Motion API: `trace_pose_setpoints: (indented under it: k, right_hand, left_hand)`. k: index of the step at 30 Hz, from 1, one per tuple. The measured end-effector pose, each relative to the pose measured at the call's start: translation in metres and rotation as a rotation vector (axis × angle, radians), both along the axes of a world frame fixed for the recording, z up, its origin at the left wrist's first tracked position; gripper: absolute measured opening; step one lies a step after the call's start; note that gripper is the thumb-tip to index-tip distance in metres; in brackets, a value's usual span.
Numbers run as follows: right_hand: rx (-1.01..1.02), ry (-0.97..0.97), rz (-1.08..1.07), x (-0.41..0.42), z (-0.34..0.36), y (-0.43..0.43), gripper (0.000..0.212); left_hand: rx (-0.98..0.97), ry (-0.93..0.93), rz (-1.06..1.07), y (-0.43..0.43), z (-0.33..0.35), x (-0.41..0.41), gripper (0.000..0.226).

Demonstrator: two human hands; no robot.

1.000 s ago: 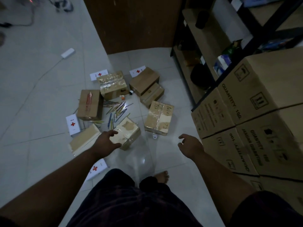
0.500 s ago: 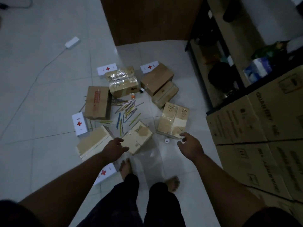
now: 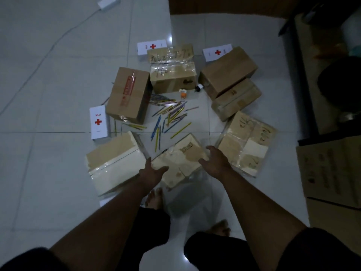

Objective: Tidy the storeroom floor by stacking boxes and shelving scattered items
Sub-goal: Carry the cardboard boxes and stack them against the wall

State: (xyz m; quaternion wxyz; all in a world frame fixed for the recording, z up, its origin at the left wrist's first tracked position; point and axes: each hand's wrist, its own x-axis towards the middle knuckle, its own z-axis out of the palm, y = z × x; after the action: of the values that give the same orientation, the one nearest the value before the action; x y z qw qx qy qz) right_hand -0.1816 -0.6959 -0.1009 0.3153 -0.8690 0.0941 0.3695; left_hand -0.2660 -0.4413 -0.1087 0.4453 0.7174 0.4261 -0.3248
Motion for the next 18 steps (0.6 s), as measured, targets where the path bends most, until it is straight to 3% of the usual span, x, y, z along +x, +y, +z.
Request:
trace_pose_setpoints:
  k: [5,9,13,18]
  right_hand:
    - [0.127,0.086,-0.083,0.016,-0.074,0.014,0.088]
    - [0.192,0.127,-0.196,0.002,-0.085,0.01,0.066]
    - [0.232,0.071,-0.269,-0.018,-0.037,0.003,0.064]
    - [0.301,0.03,-0.396,-0.035,0.075,-0.013,0.043]
  left_hand:
    - [-0.061,-0.089,0.204,-0.011,-0.055,0.005,0.1]
    - [-0.085,-0.093,0.353,-0.019,-0.065,0.006,0.084]
    - [-0.049,-0.125,0.421,-0.029,-0.02,-0.001,0.077]
    - [-0.013,-0.208,0.351,-0.043,0.09,-0.007,0.073]
